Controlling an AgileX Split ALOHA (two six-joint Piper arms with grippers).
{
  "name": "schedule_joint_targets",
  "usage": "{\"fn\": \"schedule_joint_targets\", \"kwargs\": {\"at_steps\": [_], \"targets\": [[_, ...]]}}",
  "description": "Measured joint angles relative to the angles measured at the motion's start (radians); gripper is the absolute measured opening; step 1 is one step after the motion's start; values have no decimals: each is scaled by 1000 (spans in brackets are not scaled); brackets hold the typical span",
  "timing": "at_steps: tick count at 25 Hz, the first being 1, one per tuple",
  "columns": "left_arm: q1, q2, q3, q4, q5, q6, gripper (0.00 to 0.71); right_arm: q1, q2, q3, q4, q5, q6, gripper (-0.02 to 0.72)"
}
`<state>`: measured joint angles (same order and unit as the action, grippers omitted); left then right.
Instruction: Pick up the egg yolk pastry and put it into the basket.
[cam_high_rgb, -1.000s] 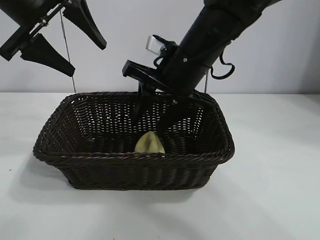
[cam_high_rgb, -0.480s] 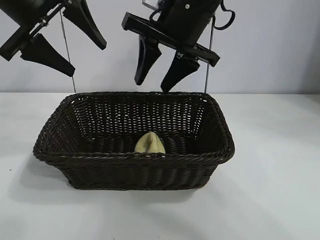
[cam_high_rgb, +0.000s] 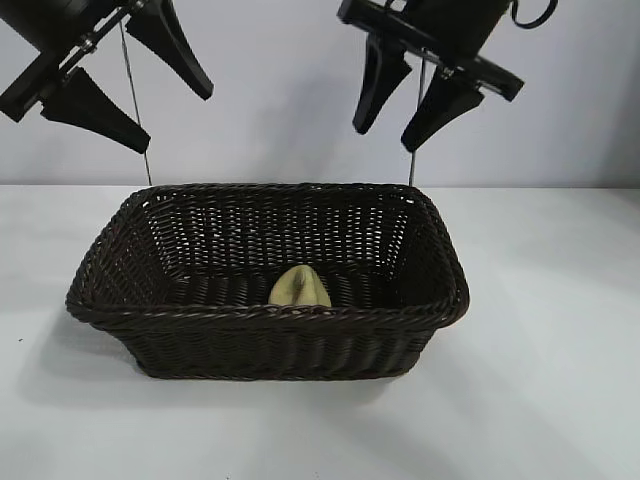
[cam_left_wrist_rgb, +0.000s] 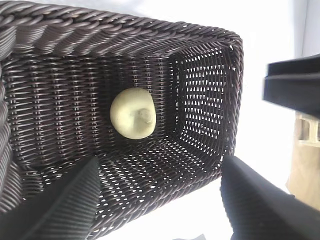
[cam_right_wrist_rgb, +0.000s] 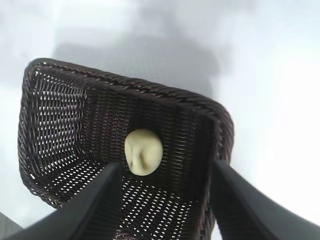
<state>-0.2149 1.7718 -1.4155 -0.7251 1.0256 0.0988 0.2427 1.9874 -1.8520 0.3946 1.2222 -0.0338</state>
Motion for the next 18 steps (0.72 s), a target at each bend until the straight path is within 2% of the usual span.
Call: {"fn": "schedule_joint_targets", "kwargs": {"at_steps": [7,18], "targets": [[0,0,0,0,-1,0,498,-80,-99,0,10,11,-37,392],[0,0,0,0,-2,0,498,-87,-119,110,4,13,-58,392]]}}
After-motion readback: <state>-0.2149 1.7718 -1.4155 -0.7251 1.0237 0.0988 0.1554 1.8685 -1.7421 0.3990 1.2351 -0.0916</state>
